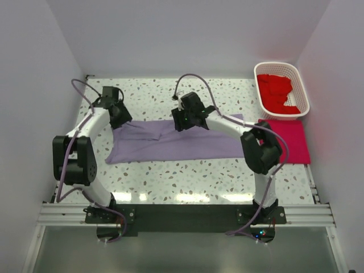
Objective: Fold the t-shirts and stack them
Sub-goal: Fold the tshirt
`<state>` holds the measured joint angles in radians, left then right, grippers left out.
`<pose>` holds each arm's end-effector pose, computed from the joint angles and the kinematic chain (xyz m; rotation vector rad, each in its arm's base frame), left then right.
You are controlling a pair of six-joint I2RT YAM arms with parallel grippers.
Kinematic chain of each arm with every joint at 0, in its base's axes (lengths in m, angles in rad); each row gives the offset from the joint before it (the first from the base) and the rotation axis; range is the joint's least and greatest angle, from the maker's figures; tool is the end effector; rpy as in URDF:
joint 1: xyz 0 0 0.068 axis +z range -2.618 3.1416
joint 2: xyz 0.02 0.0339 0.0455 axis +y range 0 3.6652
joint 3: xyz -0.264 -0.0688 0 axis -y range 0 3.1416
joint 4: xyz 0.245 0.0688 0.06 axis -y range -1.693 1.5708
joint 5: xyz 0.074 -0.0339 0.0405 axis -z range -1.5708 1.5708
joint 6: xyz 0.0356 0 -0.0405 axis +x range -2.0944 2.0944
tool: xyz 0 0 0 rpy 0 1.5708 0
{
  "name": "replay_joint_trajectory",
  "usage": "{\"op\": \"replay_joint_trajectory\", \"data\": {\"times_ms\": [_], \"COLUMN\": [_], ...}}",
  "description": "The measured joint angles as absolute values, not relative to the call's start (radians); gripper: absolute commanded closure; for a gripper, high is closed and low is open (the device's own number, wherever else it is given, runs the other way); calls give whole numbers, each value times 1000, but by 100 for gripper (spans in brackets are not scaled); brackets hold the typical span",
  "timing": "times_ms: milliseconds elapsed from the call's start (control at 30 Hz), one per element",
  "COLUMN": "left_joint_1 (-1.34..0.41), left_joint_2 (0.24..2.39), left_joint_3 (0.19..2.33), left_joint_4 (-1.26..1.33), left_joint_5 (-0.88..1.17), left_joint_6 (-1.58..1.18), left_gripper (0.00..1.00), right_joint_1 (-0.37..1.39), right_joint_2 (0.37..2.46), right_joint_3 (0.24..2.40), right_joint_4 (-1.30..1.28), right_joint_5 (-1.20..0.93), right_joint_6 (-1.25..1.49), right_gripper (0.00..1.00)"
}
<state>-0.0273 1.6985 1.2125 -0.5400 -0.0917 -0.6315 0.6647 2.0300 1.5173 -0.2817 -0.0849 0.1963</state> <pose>0.3550 -0.0064 0.2204 -0.8037 2.4673 -0.1218 0.3576 0.2841 0.2042 -0.6030 2.3460 0.5068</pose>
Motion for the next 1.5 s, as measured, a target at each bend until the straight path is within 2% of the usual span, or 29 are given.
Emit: {"op": "replay_joint_trajectory", "data": {"times_ms": [167, 333, 500, 733, 867, 1033, 1267, 1367, 1500], "left_joint_1": [-112, -134, -134, -134, -134, -140, -221, -265, -297], "left_joint_2": [1503, 1392, 1421, 1554, 1695, 1954, 2246, 2315, 2352], "left_joint_3": [1135, 950, 810, 834, 989, 1326, 1760, 1865, 1923], "left_joint_4": [-535, -521, -517, -466, -500, -545, -546, -516, -480], "left_joint_5": [-107, -109, -109, -125, -138, -167, -142, -109, -80], "left_joint_6": [-636, -667, -702, -732, -721, -664, -469, -398, -359], "left_gripper": [46, 46, 48, 51, 49, 44, 23, 21, 21], "right_joint_1": [627, 630, 634, 636, 677, 830, 1008, 1042, 1045], "right_joint_2": [1827, 1765, 1766, 1767, 1765, 1728, 1724, 1766, 1766], "right_joint_3": [1355, 1229, 1148, 1092, 1074, 1030, 1015, 1076, 1176], "right_joint_4": [-334, -377, -418, -423, -456, -463, -409, -408, -456], "right_joint_5": [48, 113, 126, 136, 123, 44, -188, -238, -192], "right_joint_6": [142, 137, 147, 150, 166, 237, 370, 394, 386], "right_gripper": [48, 48, 48, 48, 48, 48, 48, 49, 48]}}
